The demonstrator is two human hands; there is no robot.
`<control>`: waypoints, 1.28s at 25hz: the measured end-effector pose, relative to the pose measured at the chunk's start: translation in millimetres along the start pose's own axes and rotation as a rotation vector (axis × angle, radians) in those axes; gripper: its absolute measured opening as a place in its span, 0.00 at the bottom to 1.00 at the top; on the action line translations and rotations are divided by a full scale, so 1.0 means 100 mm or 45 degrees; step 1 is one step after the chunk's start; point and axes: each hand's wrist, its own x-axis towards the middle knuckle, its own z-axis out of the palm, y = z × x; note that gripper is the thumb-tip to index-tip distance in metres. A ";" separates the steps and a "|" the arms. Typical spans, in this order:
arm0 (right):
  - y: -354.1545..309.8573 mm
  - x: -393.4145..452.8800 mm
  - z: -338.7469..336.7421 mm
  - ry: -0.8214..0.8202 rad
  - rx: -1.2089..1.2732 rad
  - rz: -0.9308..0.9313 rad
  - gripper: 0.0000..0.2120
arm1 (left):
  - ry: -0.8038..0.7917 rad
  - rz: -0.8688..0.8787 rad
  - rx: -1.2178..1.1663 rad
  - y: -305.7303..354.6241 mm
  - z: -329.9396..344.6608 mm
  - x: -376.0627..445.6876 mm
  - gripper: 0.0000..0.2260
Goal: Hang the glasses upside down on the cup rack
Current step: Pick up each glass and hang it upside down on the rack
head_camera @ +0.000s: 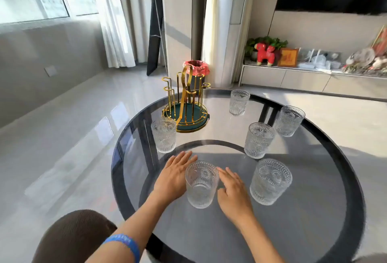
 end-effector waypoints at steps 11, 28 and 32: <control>-0.19 -0.06 0.03 0.018 0.167 -0.039 0.42 | 0.062 -0.032 0.107 -0.07 0.12 0.20 0.27; -1.29 1.50 -1.38 0.584 0.578 -0.193 0.26 | 0.940 -0.156 -0.604 -0.36 -1.51 1.01 0.17; -1.39 1.97 -1.22 0.622 0.268 -0.345 0.21 | 0.625 0.033 -0.193 -0.55 -1.78 1.56 0.32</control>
